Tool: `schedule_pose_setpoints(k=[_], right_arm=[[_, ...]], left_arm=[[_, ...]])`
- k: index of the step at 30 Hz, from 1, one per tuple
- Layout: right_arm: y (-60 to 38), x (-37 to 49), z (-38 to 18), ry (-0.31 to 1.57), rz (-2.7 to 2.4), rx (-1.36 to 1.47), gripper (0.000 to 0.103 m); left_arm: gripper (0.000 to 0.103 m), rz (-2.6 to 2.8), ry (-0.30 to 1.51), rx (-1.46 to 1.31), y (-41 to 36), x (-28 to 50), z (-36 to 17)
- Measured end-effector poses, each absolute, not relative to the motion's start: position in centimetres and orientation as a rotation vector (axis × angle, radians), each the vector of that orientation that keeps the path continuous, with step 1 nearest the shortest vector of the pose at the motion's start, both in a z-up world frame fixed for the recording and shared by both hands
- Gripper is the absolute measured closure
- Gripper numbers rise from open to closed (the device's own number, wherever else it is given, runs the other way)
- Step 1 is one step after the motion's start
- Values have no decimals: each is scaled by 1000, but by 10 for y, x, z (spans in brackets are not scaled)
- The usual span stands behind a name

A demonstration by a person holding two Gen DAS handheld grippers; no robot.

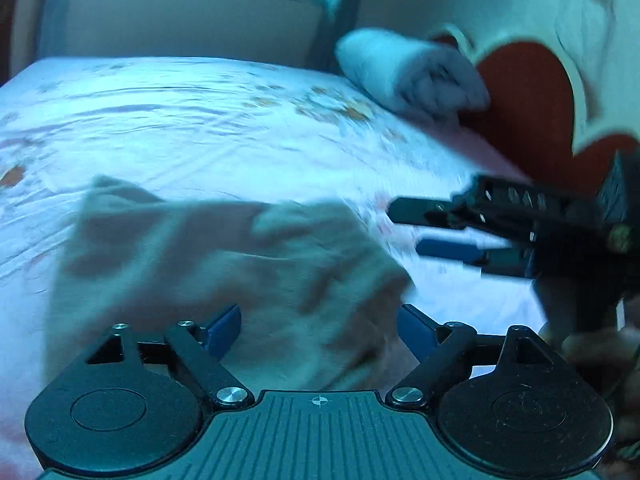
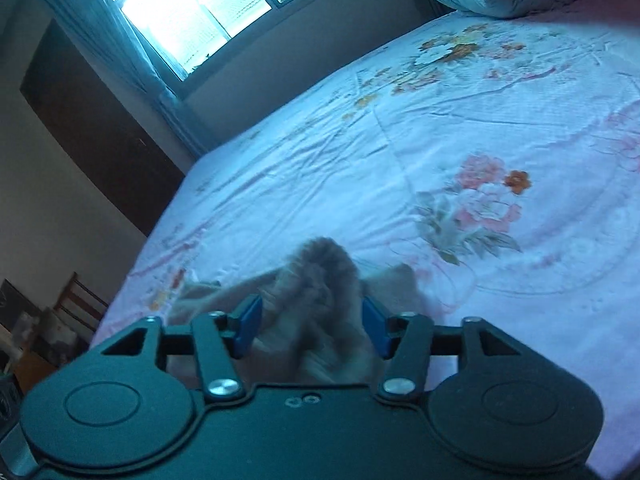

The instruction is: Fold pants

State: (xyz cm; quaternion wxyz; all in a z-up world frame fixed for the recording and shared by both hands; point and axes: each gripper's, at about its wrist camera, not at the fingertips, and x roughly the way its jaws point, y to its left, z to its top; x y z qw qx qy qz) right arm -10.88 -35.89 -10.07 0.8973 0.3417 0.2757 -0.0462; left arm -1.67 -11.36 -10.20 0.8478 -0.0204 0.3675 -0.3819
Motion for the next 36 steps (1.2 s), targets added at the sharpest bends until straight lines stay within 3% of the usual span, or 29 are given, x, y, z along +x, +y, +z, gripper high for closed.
schedule_pose_setpoints(k=[2,6,10,15,20,21,22,23,24,27,32,36], right_arm=[[-357,-99,-98,577,-64,725,35],[-346,-79,-113,720,-64,689,36],[-334,-86,-119,746,-53,619,91],[-341,-104,-111,751,-40,616,95],[-359,-110,-132,787,-85,722,73],[-362,-108,-134,789,-76,754,65],[-365,-105,-137,797,-75,776,42],[-366,-102,-140,814,-88,777,27],[-366,-98,-143,827,-87,775,21],[-365,-90,-153,832,-33,821,44],[-373,-83,-171,834,12,916,50],[-376,-95,-162,785,19,942,78]], left_arm=[[17,-746,797,-139,-87,-2,-102],[17,-587,832,-250,-39,24,-108],[17,-520,837,-280,-17,39,-118],[17,-506,855,-278,-10,40,-127],[17,-499,896,-268,-31,58,-142],[17,-494,903,-272,-30,59,-145],[17,-489,912,-280,-29,60,-147],[17,-479,918,-289,-29,62,-149],[17,-474,922,-295,-28,63,-150],[17,-460,934,-295,-27,66,-153],[17,-449,953,-282,-30,69,-158],[17,-450,962,-291,-32,72,-159]])
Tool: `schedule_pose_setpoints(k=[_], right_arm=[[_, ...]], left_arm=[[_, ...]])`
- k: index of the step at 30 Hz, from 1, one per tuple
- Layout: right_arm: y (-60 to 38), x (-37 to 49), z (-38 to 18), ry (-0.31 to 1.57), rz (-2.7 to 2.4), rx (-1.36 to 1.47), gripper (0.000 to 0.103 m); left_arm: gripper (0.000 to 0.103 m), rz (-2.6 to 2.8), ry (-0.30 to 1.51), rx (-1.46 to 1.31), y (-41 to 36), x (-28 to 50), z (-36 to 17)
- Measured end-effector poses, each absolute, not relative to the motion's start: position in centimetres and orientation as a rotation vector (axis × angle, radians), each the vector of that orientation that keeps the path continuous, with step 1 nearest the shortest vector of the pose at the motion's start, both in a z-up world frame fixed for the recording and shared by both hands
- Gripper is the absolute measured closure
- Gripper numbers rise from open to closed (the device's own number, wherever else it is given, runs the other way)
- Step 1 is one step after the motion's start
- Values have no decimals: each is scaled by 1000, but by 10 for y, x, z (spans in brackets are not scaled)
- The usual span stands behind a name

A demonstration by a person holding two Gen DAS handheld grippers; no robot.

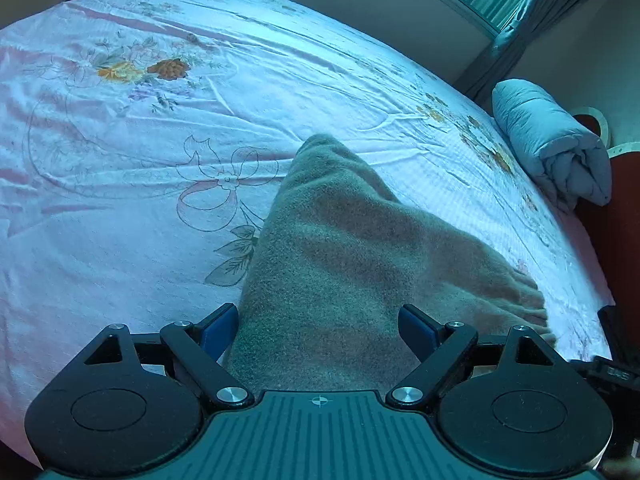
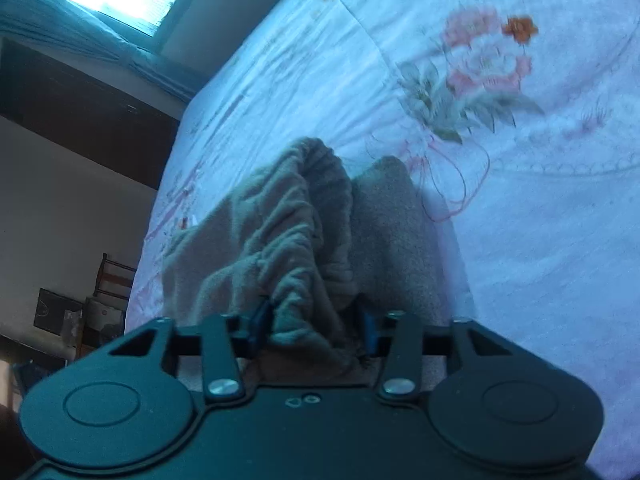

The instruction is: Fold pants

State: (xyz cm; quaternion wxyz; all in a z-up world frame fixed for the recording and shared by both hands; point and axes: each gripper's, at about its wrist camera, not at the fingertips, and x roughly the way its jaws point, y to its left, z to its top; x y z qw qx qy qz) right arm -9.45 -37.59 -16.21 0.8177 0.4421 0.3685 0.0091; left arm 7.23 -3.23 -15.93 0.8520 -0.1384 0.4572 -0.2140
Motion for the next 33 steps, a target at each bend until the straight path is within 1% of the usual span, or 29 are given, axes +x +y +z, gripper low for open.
schedule_pose_setpoints(k=[1,2,4,6,9,11,13,14,15,17,18,19,20,21,22,23,24,25,27,30,33], right_arm=[[-374,-99,-154,762,12,923,84],[-372,-105,-145,739,6,909,86],[-369,-116,-132,695,-12,883,93],[-365,-127,-126,674,-38,849,97],[-359,-139,-136,702,-80,831,98],[-357,-142,-142,711,-111,804,92],[-362,-140,-146,697,-77,852,80],[-365,-135,-147,707,-75,863,78],[-368,-129,-149,723,-67,865,73],[-370,-119,-156,747,-66,885,59],[-372,-114,-161,756,-53,906,47],[-371,-109,-164,767,-37,925,43],[-370,-106,-166,772,-33,925,43],[-369,-102,-168,780,-20,918,47],[-367,-99,-169,788,-18,913,71],[-365,-98,-169,792,-11,917,78],[-363,-98,-168,796,-7,914,81],[-359,-98,-165,797,-13,882,85],[-348,-99,-152,781,-23,792,88],[-335,-106,-135,745,-43,702,90],[-331,-114,-128,727,-69,671,90]], left_arm=[[17,-456,964,-291,-33,74,-159],[17,-460,963,-292,-34,75,-158],[17,-470,957,-295,-35,76,-157],[17,-479,957,-294,-37,76,-158],[17,-497,953,-286,-41,74,-159],[17,-501,951,-273,-41,72,-159],[17,-501,951,-282,-40,72,-160],[17,-498,953,-289,-39,72,-159],[17,-496,954,-294,-37,71,-159],[17,-494,952,-300,-35,70,-159],[17,-492,952,-300,-34,69,-159],[17,-490,954,-300,-33,68,-159],[17,-490,957,-299,-33,68,-160],[17,-491,961,-296,-33,68,-161],[17,-493,963,-293,-33,69,-162],[17,-492,965,-286,-35,69,-162],[17,-489,966,-273,-37,69,-162],[17,-488,968,-254,-40,69,-162],[17,-488,977,-233,-44,71,-163],[17,-475,1004,-225,-48,74,-167],[17,-474,1017,-196,-54,73,-168]])
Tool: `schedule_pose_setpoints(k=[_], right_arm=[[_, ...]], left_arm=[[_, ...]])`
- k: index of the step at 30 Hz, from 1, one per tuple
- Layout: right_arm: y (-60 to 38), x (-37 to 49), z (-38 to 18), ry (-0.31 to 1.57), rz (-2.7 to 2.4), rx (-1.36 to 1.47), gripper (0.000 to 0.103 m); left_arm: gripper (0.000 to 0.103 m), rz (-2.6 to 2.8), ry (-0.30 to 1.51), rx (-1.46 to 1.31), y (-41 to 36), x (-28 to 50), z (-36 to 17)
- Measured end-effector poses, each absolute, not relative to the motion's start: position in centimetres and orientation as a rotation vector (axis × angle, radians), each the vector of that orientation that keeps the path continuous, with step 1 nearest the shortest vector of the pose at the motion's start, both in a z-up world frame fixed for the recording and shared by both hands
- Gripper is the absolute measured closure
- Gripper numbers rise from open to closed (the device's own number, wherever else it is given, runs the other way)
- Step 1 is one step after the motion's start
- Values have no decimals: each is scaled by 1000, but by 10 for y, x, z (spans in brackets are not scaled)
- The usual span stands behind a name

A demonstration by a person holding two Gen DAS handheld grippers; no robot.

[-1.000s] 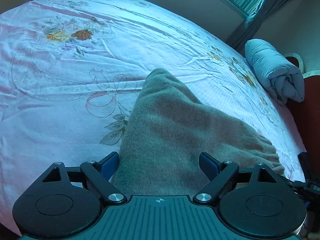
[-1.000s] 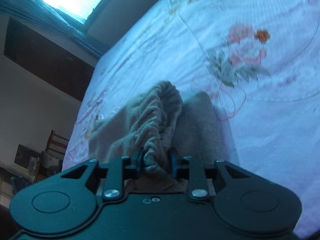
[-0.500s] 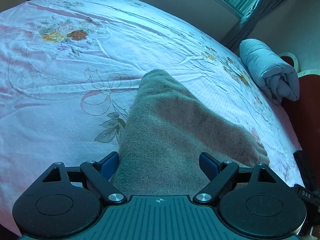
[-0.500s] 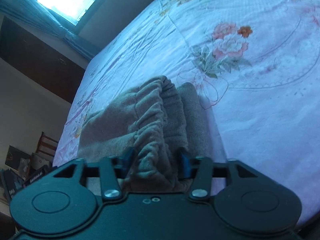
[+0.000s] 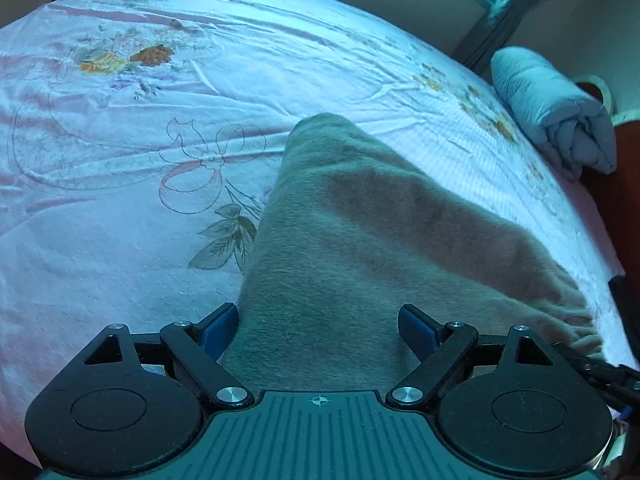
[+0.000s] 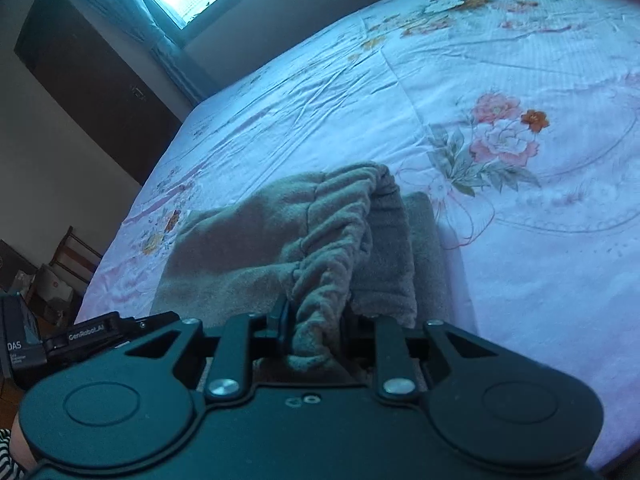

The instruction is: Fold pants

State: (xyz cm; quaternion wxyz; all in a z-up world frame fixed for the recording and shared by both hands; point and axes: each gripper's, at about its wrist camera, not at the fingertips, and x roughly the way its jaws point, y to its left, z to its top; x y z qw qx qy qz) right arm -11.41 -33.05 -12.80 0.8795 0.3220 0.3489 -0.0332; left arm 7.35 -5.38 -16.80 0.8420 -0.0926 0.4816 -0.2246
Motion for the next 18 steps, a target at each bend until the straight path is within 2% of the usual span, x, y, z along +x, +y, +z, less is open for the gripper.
schedule_pose_setpoints(k=[6,11,12,14,15,16,18], right_arm=[[-343,-128,-135,736,-167,655,89],[-345,-119,-147,765,-169,668,76],[-345,-119,-145,768,-165,668,73],[-346,-121,-139,756,-173,661,55],[-347,-125,-136,740,-183,659,35],[-348,-128,-134,721,-195,657,29],[-351,-131,-132,707,-204,658,30]], left_arm=[[17,-487,1003,-49,-72,68,-166],[17,-463,1002,-6,-74,68,-165],[17,-456,999,-3,-74,67,-164],[17,-446,993,5,-74,67,-163],[17,-445,990,8,-75,66,-163],[17,-447,990,11,-75,65,-163],[17,-448,991,19,-77,65,-163]])
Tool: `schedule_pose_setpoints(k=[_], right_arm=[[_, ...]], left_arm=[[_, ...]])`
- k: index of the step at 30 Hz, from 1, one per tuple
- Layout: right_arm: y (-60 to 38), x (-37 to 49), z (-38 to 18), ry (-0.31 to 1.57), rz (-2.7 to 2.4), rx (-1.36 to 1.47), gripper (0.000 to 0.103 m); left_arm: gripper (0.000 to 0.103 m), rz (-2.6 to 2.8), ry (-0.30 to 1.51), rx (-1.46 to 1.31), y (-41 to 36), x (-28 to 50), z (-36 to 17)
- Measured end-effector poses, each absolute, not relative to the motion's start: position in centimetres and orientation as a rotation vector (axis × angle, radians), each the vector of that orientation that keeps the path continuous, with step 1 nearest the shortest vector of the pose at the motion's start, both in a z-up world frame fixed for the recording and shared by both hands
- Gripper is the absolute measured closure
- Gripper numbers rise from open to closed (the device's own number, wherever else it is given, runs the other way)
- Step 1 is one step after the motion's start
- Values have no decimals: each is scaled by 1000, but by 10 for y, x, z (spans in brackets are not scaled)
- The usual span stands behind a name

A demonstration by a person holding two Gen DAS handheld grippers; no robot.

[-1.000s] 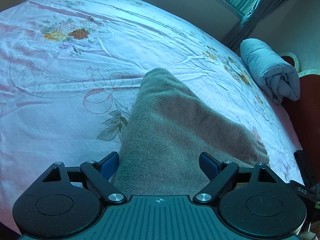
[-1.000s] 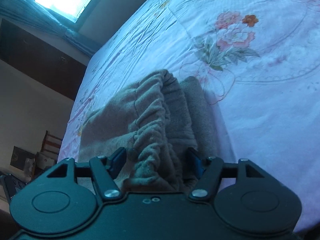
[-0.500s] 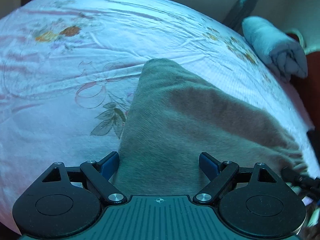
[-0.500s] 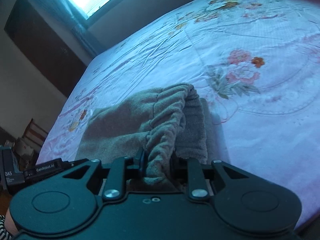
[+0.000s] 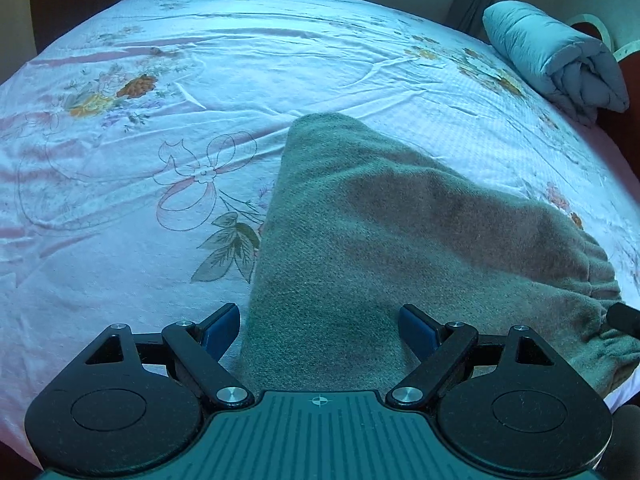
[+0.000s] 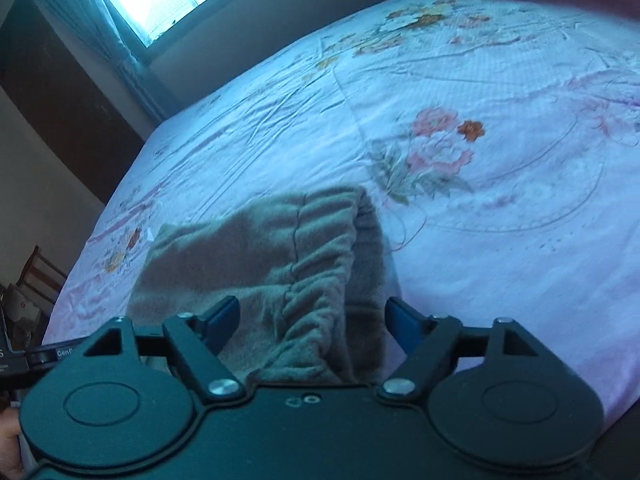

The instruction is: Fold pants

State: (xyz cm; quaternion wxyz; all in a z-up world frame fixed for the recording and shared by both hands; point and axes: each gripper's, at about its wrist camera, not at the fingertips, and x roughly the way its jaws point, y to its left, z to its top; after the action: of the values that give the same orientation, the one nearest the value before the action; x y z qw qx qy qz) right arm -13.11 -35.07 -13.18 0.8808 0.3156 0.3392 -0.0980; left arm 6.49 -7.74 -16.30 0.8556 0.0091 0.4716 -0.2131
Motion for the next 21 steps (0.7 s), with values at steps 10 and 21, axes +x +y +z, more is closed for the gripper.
schedule_pose_setpoints(k=[10,21], right_arm=[[-358,-131,-142,741,-215,714,23],[-364,-132,-148,770,-229,729,17]], left_arm=[[11,-467,987,74,-89,59,-162],[6,-475,985,99,-92,57,-163]])
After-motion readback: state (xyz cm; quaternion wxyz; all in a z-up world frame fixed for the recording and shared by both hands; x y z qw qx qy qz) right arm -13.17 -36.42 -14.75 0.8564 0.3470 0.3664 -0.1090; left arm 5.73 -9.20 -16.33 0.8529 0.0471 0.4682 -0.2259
